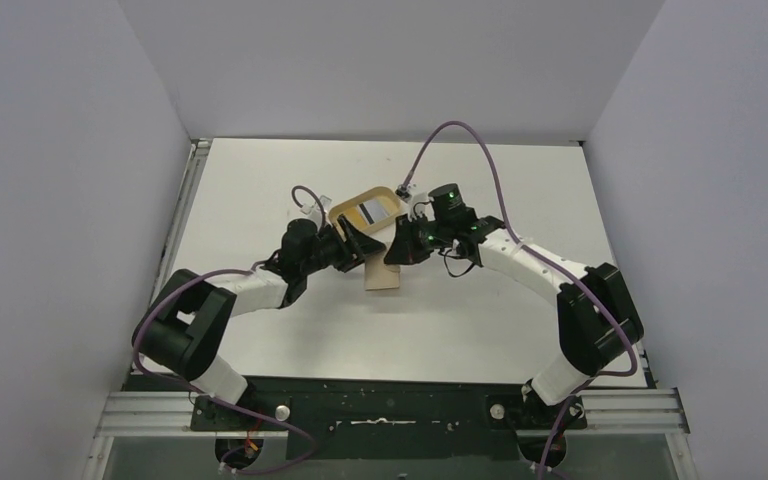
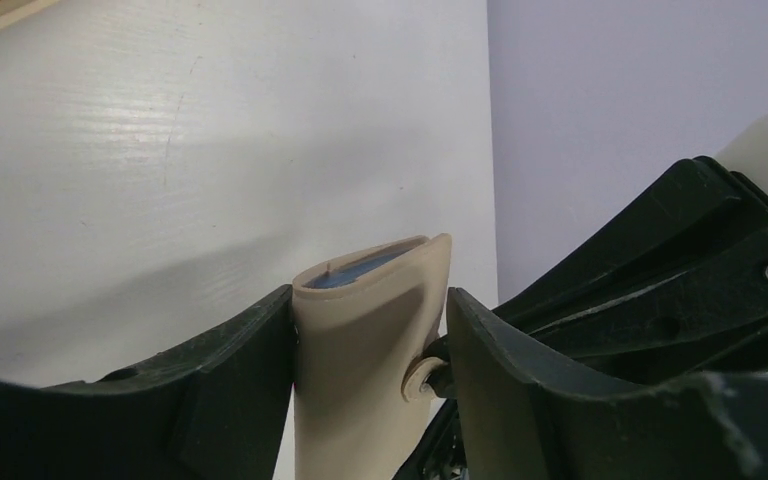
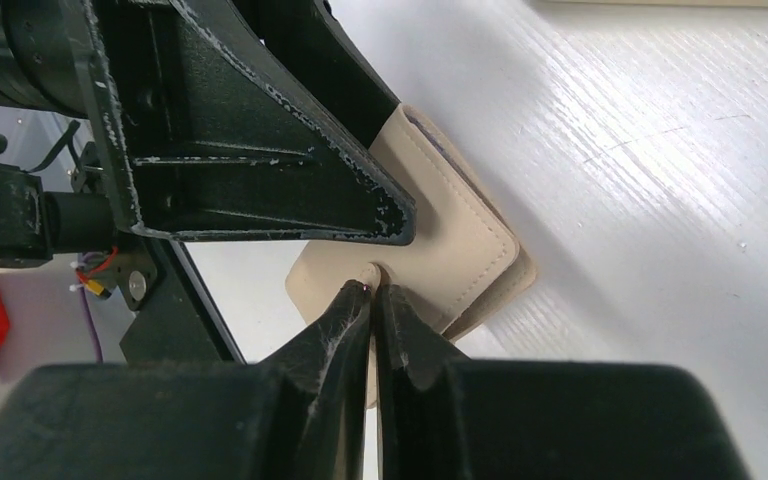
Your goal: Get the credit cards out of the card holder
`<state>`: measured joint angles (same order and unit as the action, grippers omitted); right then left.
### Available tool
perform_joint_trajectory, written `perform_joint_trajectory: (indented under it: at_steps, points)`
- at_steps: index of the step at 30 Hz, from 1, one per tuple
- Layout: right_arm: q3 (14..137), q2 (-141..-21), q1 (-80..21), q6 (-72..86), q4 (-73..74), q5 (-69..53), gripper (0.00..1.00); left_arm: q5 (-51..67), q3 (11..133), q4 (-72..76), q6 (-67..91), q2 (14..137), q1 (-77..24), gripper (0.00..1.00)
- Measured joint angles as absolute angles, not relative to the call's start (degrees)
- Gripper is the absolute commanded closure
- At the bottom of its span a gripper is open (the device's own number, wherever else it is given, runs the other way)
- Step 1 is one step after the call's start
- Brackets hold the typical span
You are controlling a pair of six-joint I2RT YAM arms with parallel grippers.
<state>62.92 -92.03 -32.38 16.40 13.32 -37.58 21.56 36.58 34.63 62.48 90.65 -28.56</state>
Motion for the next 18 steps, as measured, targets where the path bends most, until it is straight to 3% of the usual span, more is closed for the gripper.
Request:
perform_joint_trajectory:
  at_steps: [2,5,6,18]
  points:
    - [62.92,-92.03,-32.12,16.93,12.93,-38.13,1.0,21.56,36.21,35.73,63.05,90.65,-28.49,0.68]
    - [62.92,-92.03,-31.79,17.45,12.84,-38.94,1.0,21.47,35.09,36.97,64.27,90.65,-28.27,0.97]
    - [62.92,-92.03,-31.68,17.8,12.84,-39.22,1.0,21.5,34.74,37.54,64.95,90.63,-28.27,1.0]
    - [60.45,-88.4,-27.73,25.3,5.67,-47.42,1.0,21.21,33.26,37.71,64.64,82.43,-27.2,1.0]
